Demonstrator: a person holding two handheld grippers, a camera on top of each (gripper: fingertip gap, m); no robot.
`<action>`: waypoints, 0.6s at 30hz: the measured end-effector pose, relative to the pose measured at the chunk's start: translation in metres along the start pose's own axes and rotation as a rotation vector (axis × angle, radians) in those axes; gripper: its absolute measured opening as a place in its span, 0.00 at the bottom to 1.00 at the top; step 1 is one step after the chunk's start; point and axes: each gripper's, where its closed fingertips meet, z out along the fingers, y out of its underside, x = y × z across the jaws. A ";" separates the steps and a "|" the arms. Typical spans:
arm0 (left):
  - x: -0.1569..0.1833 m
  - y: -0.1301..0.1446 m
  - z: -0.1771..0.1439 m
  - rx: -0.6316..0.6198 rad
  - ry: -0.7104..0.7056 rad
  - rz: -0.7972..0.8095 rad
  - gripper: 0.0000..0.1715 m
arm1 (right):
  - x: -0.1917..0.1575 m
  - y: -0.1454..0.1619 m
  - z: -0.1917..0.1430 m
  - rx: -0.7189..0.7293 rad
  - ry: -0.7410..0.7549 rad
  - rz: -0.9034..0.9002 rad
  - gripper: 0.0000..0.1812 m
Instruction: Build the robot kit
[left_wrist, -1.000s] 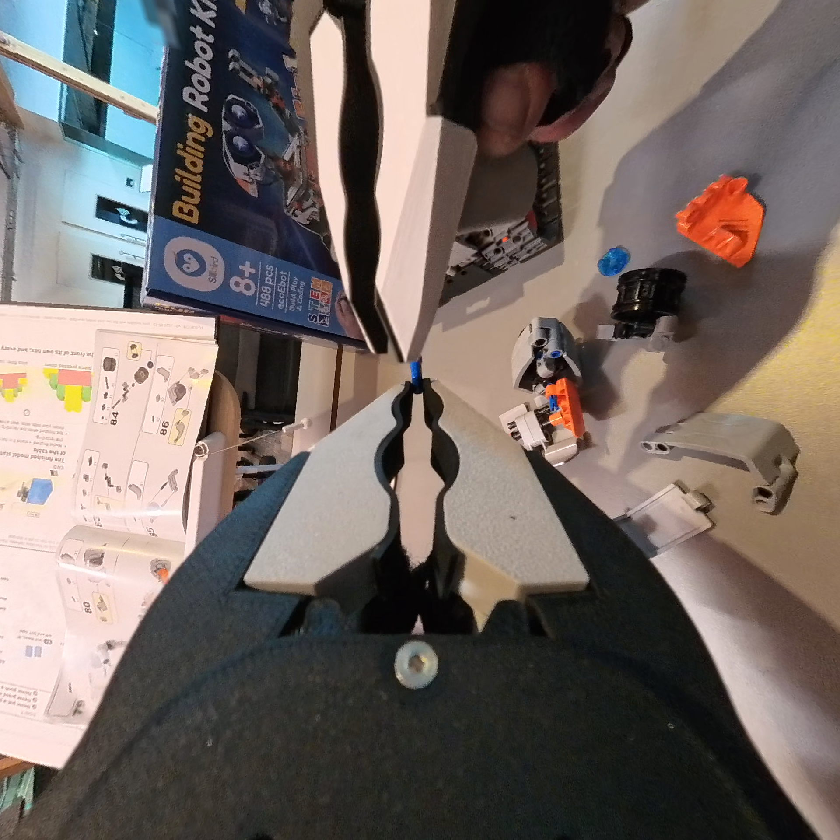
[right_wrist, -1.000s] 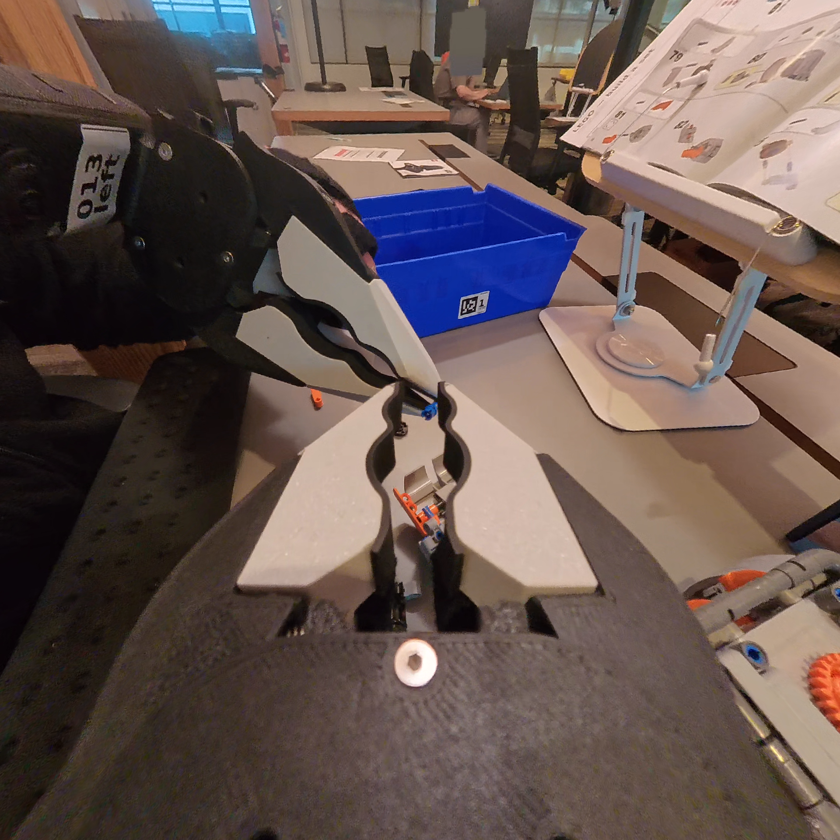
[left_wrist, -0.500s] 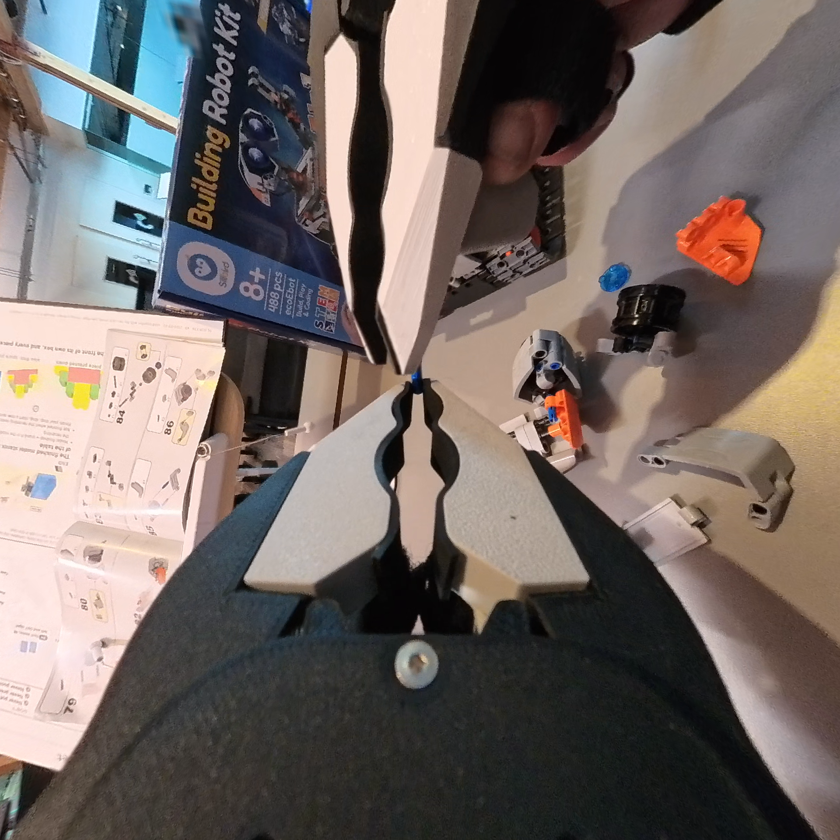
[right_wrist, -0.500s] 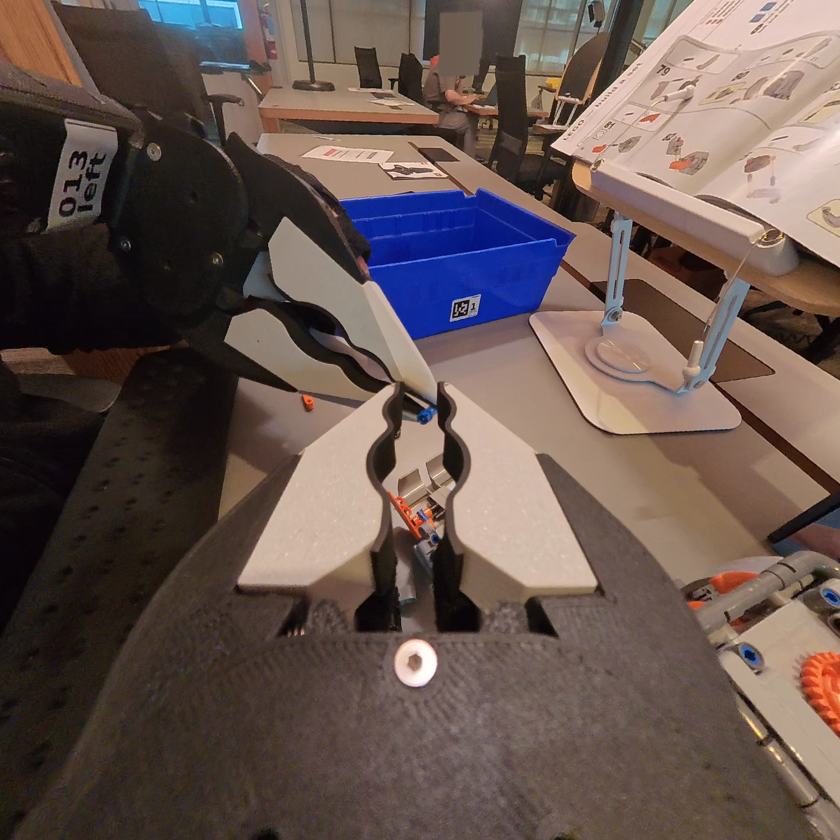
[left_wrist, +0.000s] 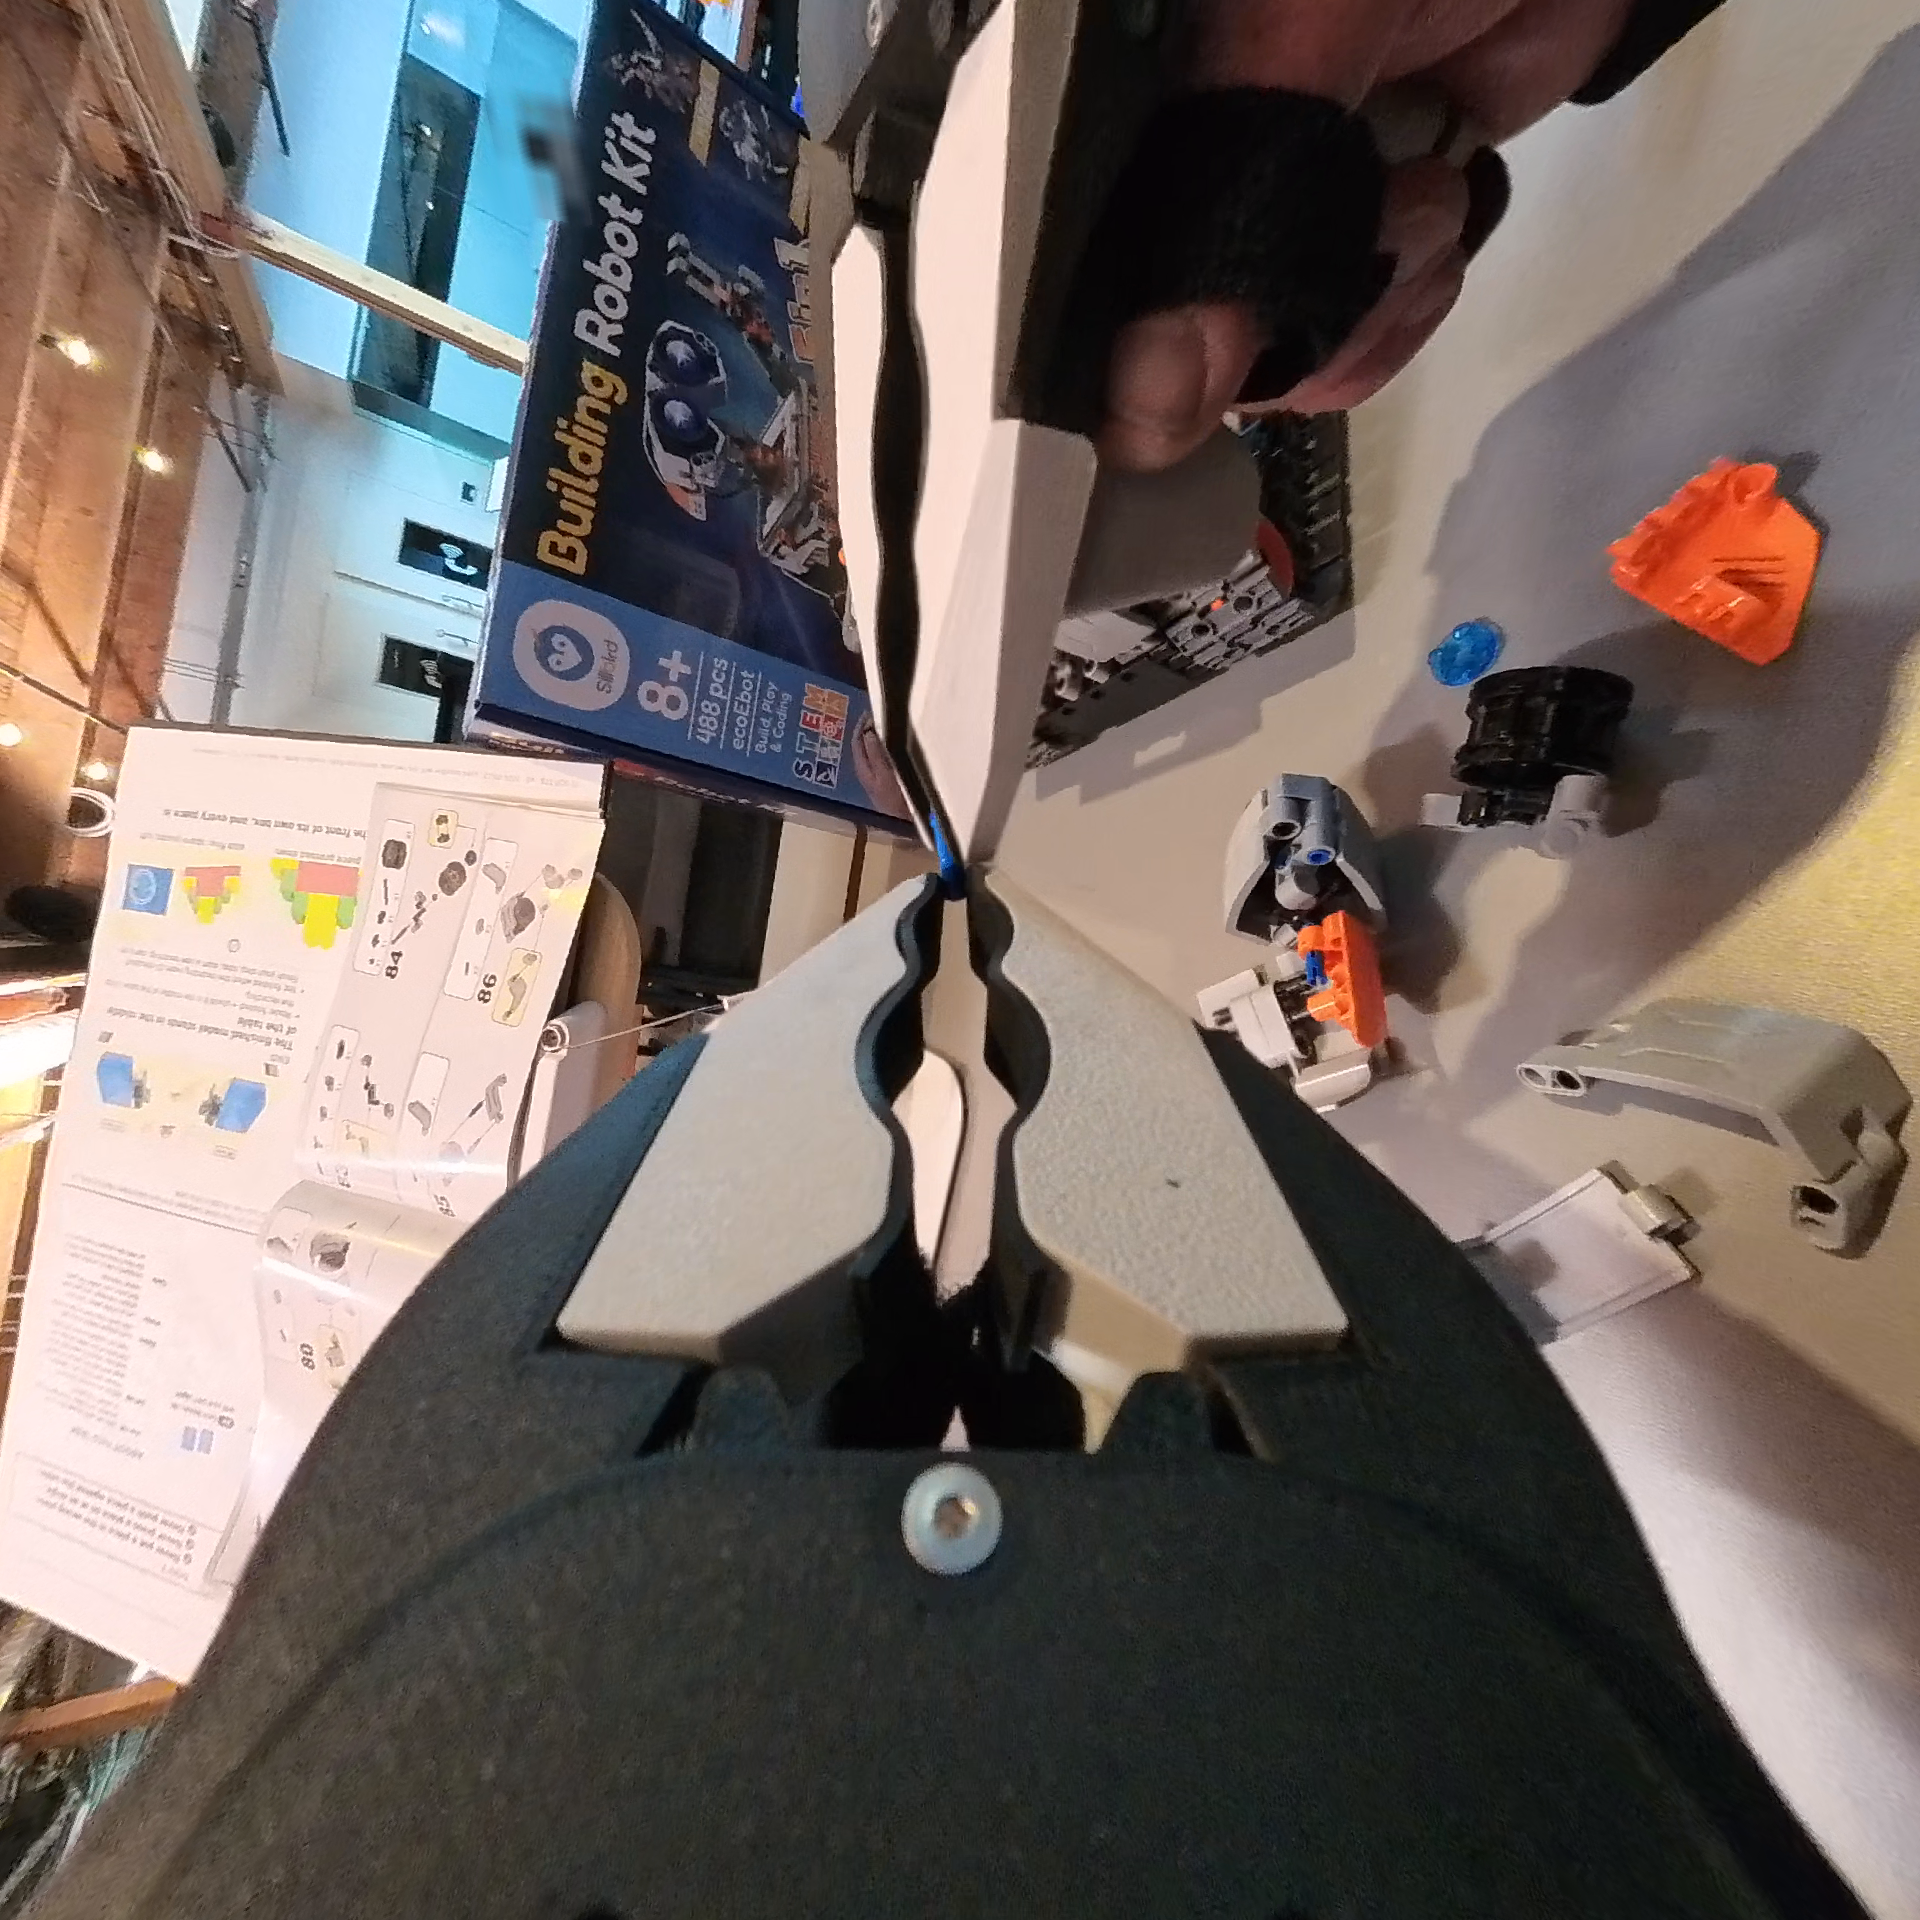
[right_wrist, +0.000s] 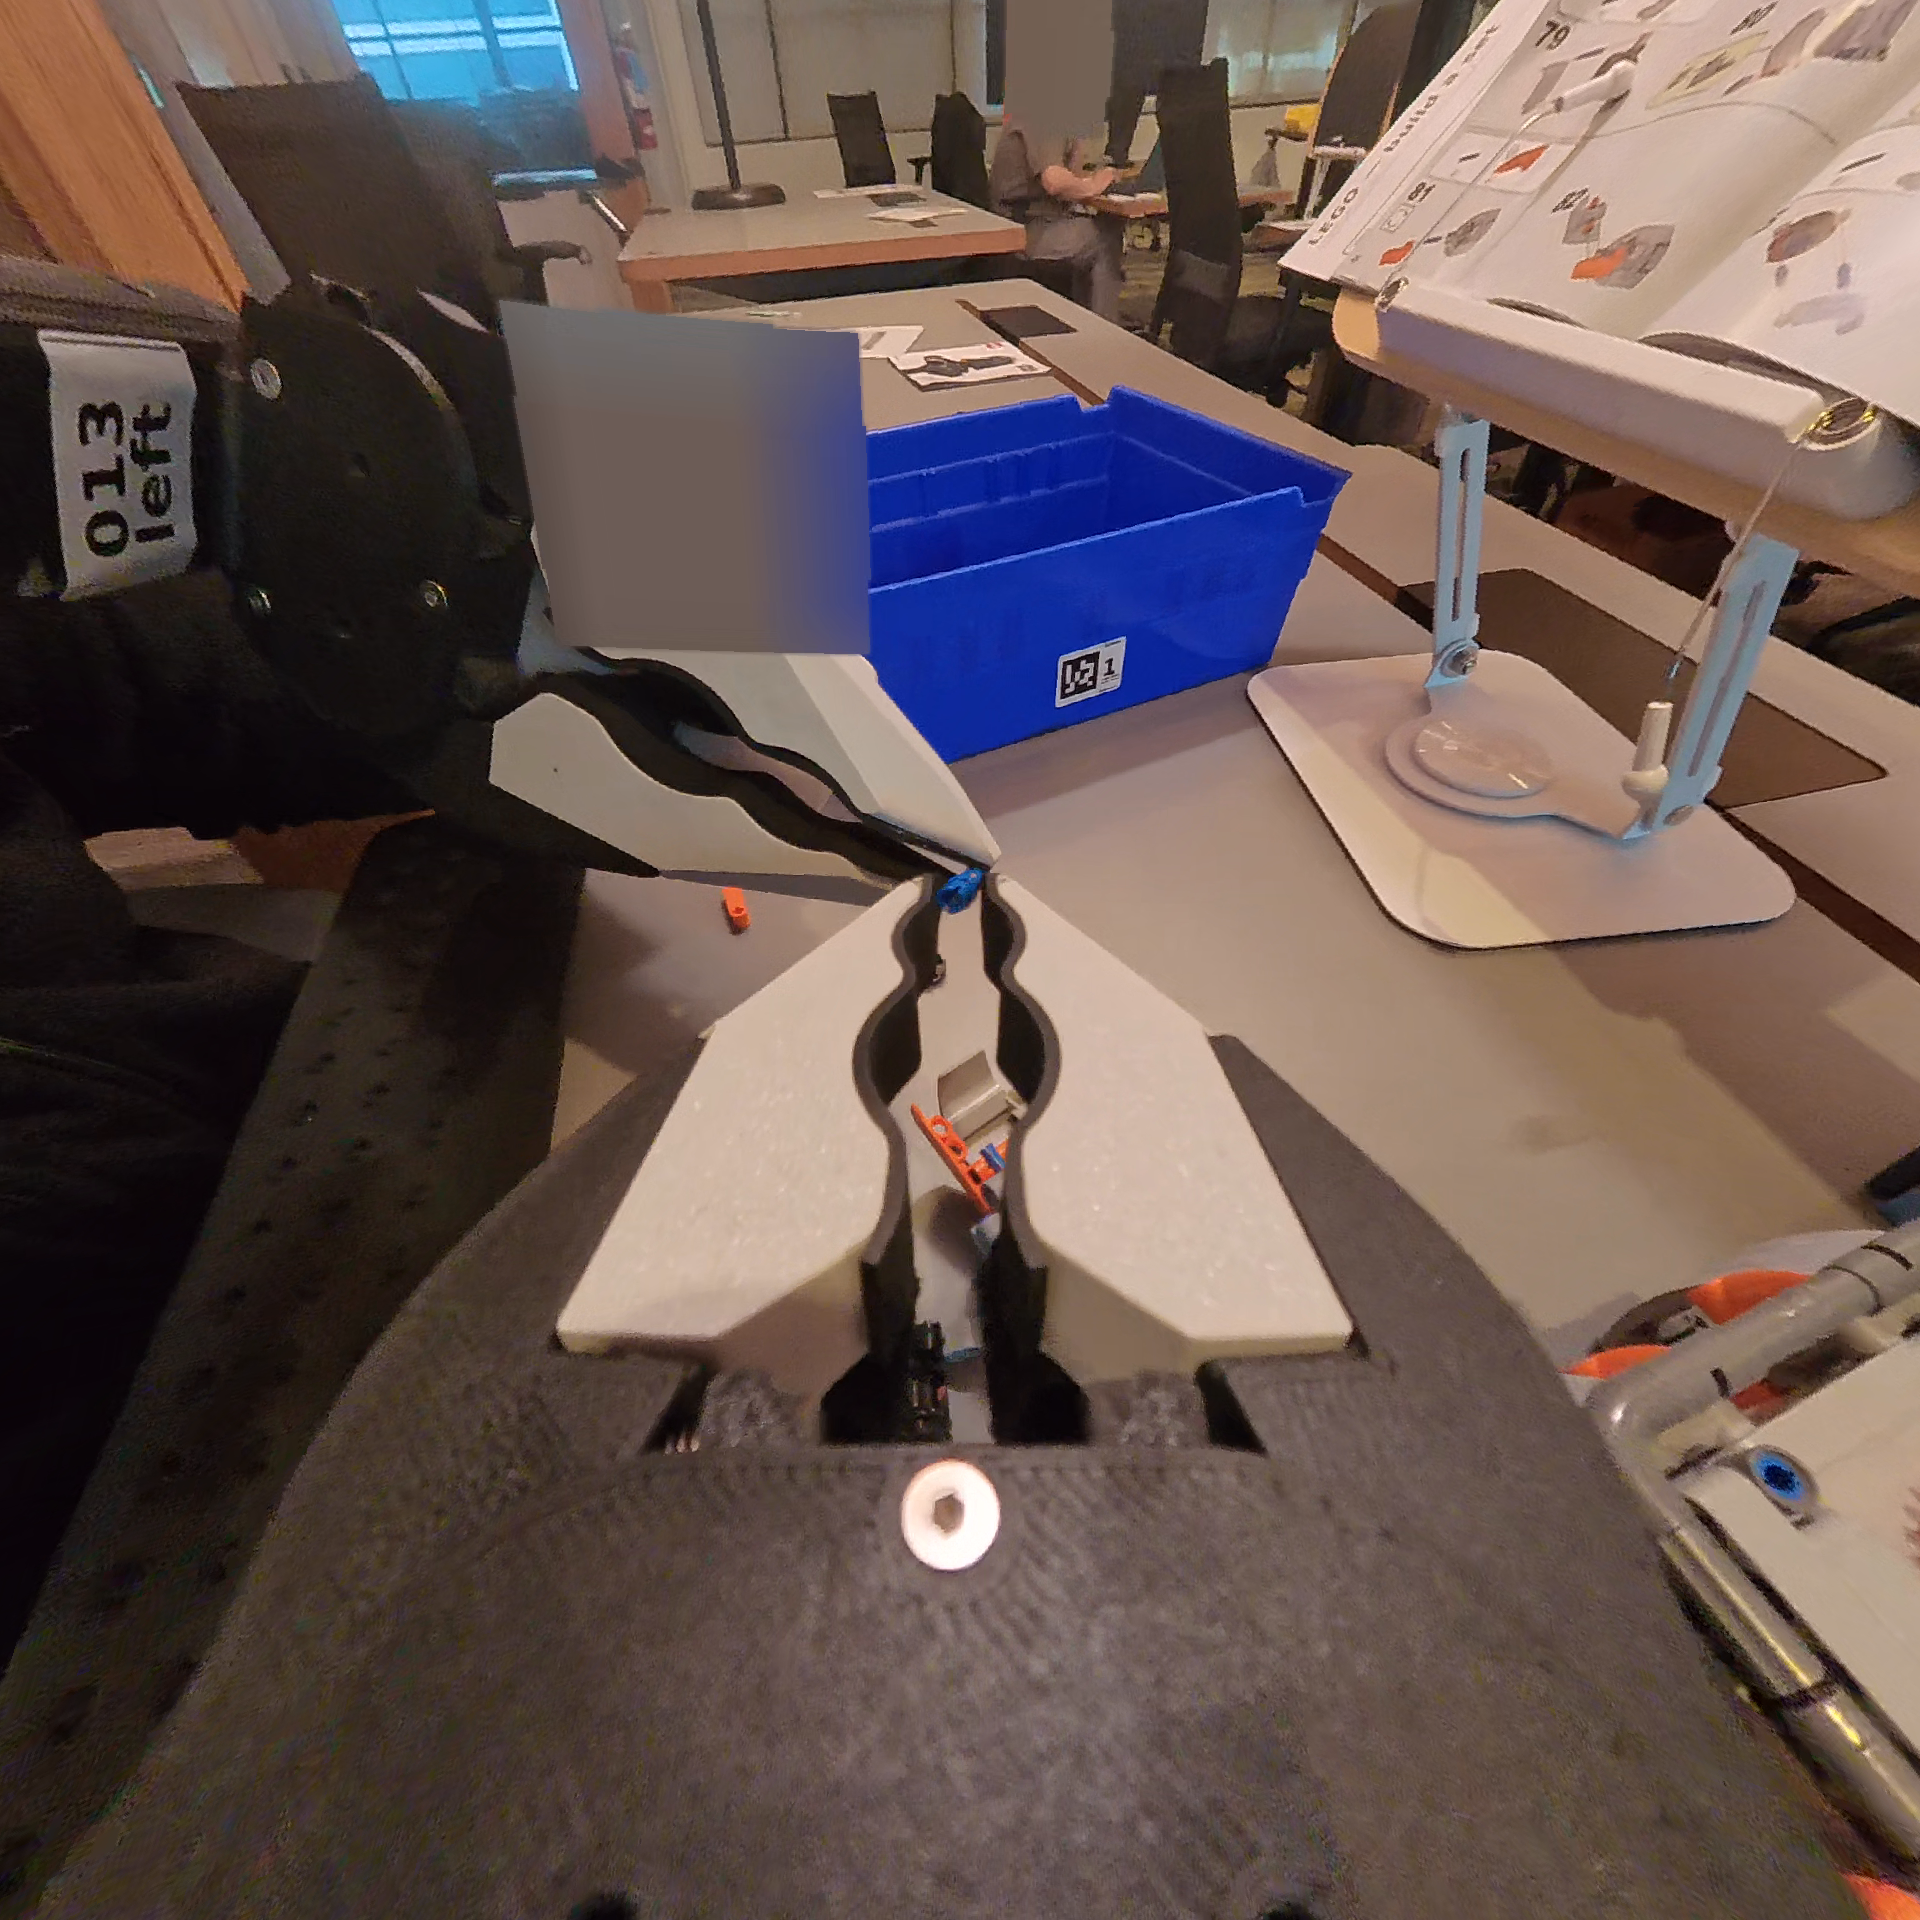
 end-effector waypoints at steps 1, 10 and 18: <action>0.000 -0.001 -0.001 0.007 -0.002 -0.001 0.01 | 0.001 -0.001 -0.001 0.007 -0.001 0.004 0.01; 0.003 -0.003 -0.006 0.023 0.052 -0.030 0.02 | -0.004 -0.004 -0.003 0.018 -0.017 -0.014 0.01; 0.004 0.017 -0.024 -0.055 0.136 -0.149 0.08 | -0.004 -0.009 -0.008 0.036 -0.021 -0.025 0.01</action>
